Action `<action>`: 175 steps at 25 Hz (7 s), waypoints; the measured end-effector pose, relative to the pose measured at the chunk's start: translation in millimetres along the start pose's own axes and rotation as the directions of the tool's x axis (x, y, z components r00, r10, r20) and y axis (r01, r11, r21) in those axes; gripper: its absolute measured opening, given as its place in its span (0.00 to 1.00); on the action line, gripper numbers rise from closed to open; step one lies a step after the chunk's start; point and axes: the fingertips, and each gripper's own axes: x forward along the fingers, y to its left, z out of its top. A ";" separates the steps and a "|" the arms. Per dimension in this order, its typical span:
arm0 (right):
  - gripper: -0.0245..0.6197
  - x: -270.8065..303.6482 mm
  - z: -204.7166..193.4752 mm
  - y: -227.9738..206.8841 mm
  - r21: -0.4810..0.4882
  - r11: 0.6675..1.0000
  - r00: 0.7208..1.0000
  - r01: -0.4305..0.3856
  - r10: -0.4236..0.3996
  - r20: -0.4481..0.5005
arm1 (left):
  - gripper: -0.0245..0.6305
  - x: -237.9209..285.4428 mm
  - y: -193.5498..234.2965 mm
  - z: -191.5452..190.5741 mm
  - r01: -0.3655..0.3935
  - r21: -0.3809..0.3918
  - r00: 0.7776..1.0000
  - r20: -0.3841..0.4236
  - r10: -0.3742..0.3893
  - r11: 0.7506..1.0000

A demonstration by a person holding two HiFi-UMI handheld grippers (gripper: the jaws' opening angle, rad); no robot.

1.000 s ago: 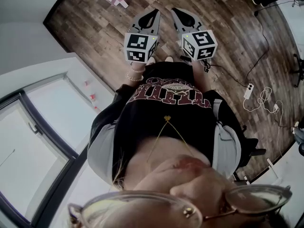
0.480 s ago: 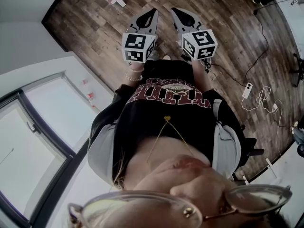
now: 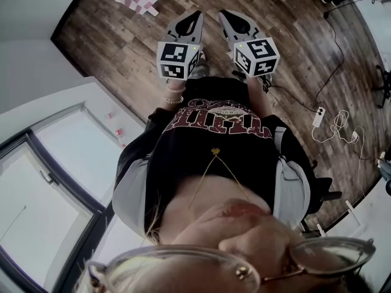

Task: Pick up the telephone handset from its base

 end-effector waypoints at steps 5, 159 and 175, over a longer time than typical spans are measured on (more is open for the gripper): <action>0.07 32.1 8.7 -15.9 -0.006 1.000 1.000 0.003 -0.003 -0.012 | 0.05 28.4 27.4 7.7 0.005 0.001 1.000 -0.009 -0.005 1.000; 0.07 580.2 148.4 -223.9 -0.039 0.912 0.907 -0.409 0.402 -0.123 | 0.05 389.7 472.7 108.2 -0.296 -0.064 0.954 -0.071 0.291 0.953; 0.07 634.6 178.1 -273.9 -0.030 0.848 0.841 -0.530 0.520 -0.150 | 0.05 452.6 512.6 138.8 -0.406 -0.106 0.914 -0.072 0.400 0.908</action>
